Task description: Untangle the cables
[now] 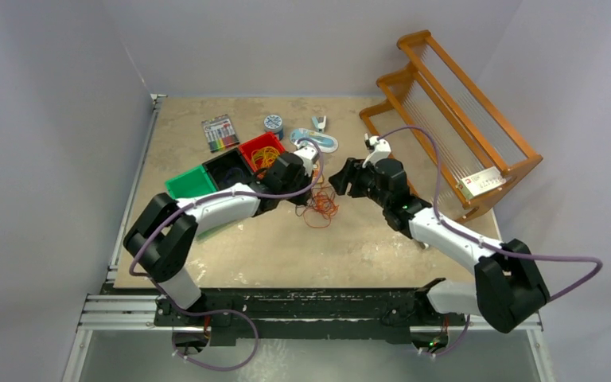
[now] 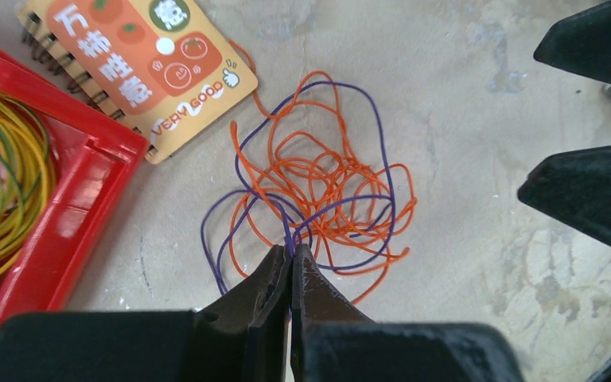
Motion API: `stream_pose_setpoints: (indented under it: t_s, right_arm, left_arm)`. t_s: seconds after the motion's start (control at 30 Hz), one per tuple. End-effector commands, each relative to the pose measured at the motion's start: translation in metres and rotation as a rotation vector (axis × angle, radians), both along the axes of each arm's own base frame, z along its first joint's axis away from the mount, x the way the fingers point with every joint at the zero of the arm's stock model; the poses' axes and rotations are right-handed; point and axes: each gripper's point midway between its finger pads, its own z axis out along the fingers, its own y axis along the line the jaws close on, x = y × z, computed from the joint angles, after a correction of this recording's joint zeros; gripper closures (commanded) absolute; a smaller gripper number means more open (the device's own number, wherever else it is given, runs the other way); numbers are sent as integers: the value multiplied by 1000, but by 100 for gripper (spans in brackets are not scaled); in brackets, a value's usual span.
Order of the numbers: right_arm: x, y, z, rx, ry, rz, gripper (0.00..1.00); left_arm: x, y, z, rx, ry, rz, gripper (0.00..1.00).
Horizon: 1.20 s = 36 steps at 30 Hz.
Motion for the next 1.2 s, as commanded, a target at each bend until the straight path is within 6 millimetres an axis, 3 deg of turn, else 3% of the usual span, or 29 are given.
stream_pose_setpoints:
  t_s: [0.0, 0.2, 0.37, 0.57, 0.9, 1.17]
  right_arm:
    - [4, -4, 60, 66, -206, -8, 34]
    - [-5, -23, 88, 167, -331, -102, 24]
    - [3, -27, 81, 136, -313, -139, 13]
    - [-9, -10, 77, 125, -330, -4, 1]
    - [-21, 4, 69, 147, -374, 108, 1]
    - [-27, 18, 82, 202, -472, 201, 14]
  left_arm:
    - [10, -5, 70, -89, -118, 24, 100]
    - [10, 1, 93, -80, -151, 33, 100]
    - [9, -2, 116, -112, -180, 9, 100]
    - [9, -5, 148, -145, -218, -8, 100]
    - [7, -7, 183, -202, -253, -12, 100]
    - [6, -8, 203, -225, -279, -17, 100]
